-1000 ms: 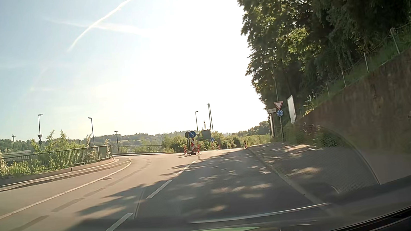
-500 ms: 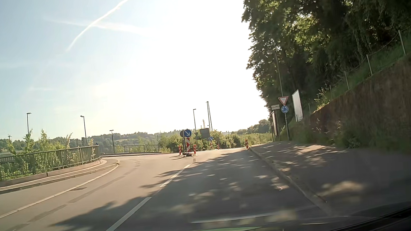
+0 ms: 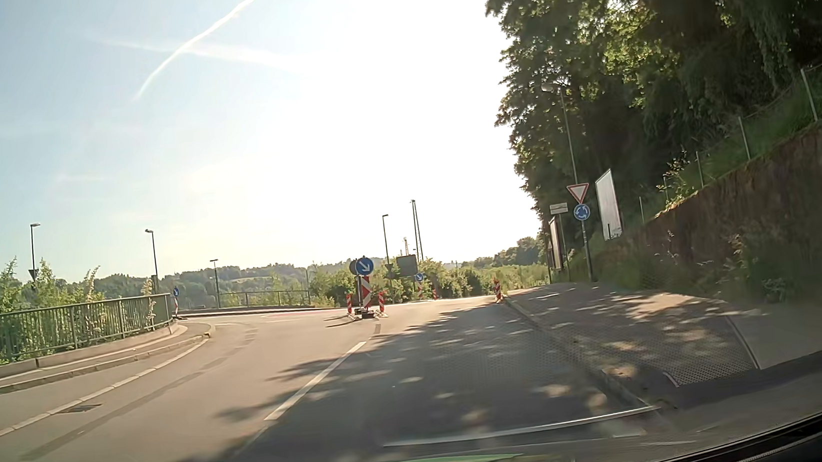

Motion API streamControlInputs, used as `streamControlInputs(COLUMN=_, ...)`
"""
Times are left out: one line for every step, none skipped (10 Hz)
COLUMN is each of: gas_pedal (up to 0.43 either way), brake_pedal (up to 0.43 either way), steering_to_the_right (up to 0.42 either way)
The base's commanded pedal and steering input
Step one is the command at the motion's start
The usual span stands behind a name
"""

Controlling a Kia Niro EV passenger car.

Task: Follow the waypoints while adhering to traffic rules and regulations

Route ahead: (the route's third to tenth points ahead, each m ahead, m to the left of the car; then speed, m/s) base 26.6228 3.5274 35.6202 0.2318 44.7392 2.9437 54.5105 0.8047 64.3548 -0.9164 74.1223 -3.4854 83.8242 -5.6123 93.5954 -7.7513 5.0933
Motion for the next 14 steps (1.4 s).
streamControlInputs(gas_pedal=0.067, brake_pedal=0.0, steering_to_the_right=0.0)
streamControlInputs(gas_pedal=0.079, brake_pedal=0.0, steering_to_the_right=0.0)
streamControlInputs(gas_pedal=0.087, brake_pedal=0.0, steering_to_the_right=0.0)
streamControlInputs(gas_pedal=0.087, brake_pedal=0.0, steering_to_the_right=0.0)
streamControlInputs(gas_pedal=0.087, brake_pedal=0.0, steering_to_the_right=0.0)
streamControlInputs(gas_pedal=0.079, brake_pedal=0.0, steering_to_the_right=0.0)
streamControlInputs(gas_pedal=0.039, brake_pedal=0.0, steering_to_the_right=-0.001)
streamControlInputs(gas_pedal=0.0, brake_pedal=0.0, steering_to_the_right=-0.002)
streamControlInputs(gas_pedal=0.0, brake_pedal=0.0, steering_to_the_right=-0.002)
streamControlInputs(gas_pedal=0.0, brake_pedal=0.0, steering_to_the_right=-0.002)
streamControlInputs(gas_pedal=0.0, brake_pedal=0.0, steering_to_the_right=-0.002)
streamControlInputs(gas_pedal=0.0, brake_pedal=0.0, steering_to_the_right=-0.004)
streamControlInputs(gas_pedal=0.0, brake_pedal=0.0, steering_to_the_right=-0.004)
streamControlInputs(gas_pedal=0.0, brake_pedal=0.0, steering_to_the_right=-0.004)
